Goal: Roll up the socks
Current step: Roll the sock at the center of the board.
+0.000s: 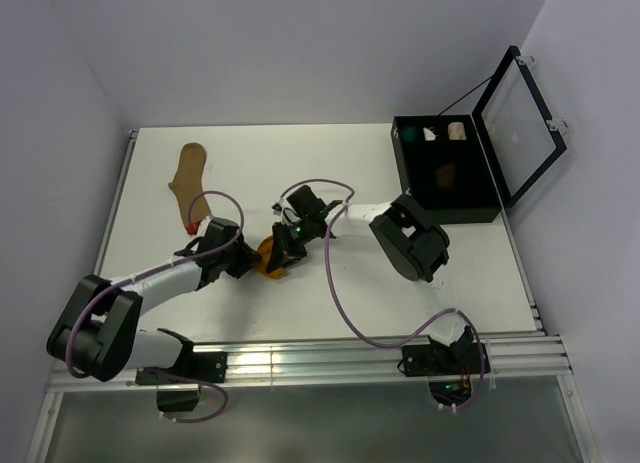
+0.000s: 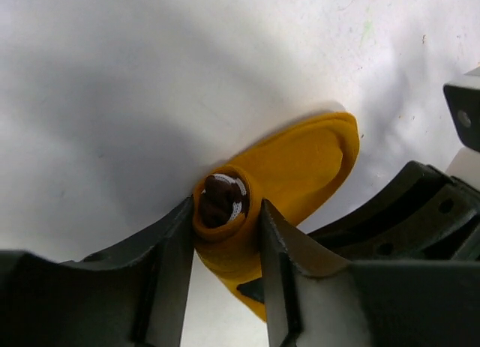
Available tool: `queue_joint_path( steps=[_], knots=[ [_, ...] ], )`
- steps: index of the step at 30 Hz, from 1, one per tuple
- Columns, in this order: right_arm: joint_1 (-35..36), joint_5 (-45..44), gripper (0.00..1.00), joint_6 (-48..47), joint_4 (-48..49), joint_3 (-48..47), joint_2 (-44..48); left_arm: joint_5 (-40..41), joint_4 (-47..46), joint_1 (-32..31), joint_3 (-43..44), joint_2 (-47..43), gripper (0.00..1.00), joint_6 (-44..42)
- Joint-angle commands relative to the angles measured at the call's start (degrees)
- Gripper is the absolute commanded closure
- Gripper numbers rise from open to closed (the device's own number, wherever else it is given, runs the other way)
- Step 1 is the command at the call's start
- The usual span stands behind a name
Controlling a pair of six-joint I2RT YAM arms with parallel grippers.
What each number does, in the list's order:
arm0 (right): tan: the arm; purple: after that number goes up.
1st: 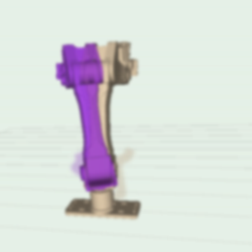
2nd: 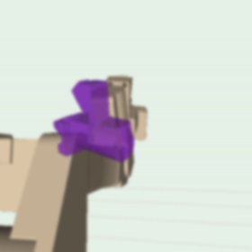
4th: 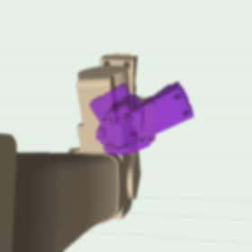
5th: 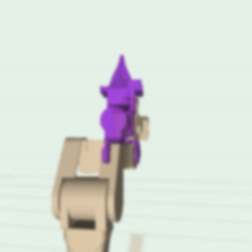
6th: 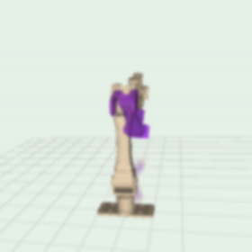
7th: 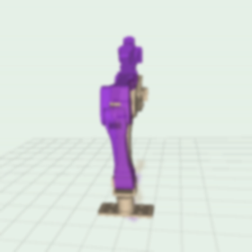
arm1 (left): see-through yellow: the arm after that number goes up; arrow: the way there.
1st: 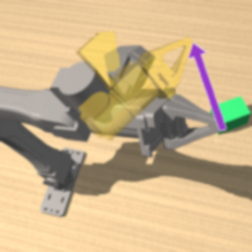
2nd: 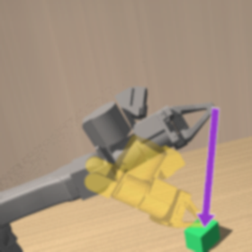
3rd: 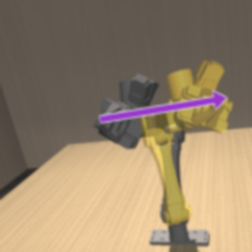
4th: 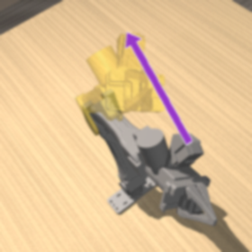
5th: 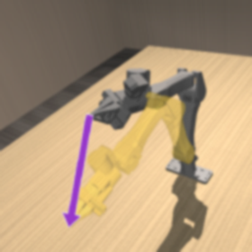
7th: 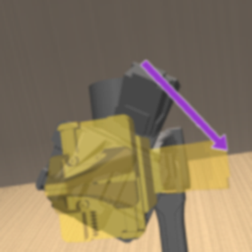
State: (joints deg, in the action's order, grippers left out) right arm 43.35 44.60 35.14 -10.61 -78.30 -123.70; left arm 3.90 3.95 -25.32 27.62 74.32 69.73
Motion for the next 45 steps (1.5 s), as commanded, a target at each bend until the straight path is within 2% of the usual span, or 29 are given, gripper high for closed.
queue_joint_path(
  steps=[1,2,4,5,8,10,15,19,25,34,45],
  knots=[
    [0.2,-3.9,0.87,0.4,2.4,3.0,1.6,-0.3,2.3,-0.3,2.3,4.5,0.59,-2.1],
    [0.2,-5.2,0.79,-0.8,3.3,3.9,2.6,-0.4,2.9,-0.3,4.0,5.5,0.61,-3.4],
    [0.2,-7.8,0.7,-2.4,4.4,5.0,6.6,-0.2,4.2,-0.2,5.8,7.8,0.66,-4.8],
    [0.4,-11.7,0.62,-4.3,5.2,6.5,8.3,-0.3,5.4,-0.2,7.5,8.6,0.67,-6.3],
    [0.8,-18.0,0.55,-7.7,7.3,10.0,15.1,-0.7,7.6,-0.3,10.9,11.6,0.7,-9.6],
    [1.3,-25.9,0.51,-10.6,9.1,13.2,20.4,-1.3,8.3,-0.2,12.8,14.4,0.71,-11.5],
    [6.6,-46.0,0.49,-17.5,14.5,19.9,30.4,-2.9,10.0,-0.2,16.2,17.3,0.71,-14.2],
    [13.1,-52.0,0.49,-23.5,19.3,23.5,33.0,-3.4,11.0,-0.3,18.4,18.4,0.71,-15.5],
    [18.7,-52.5,0.5,-24.9,20.2,21.2,29.5,-3.4,11.9,-0.3,19.6,18.9,0.71,-16.1],
    [18.8,-55.8,0.51,-24.7,17.4,17.9,23.0,-3.4,11.7,-0.3,19.5,18.8,0.72,-16.4],
    [18.6,-63.0,0.5,-24.4,15.4,16.4,21.1,-5.0,11.4,-0.2,19.8,19.0,0.72,-16.9]
  ],
)
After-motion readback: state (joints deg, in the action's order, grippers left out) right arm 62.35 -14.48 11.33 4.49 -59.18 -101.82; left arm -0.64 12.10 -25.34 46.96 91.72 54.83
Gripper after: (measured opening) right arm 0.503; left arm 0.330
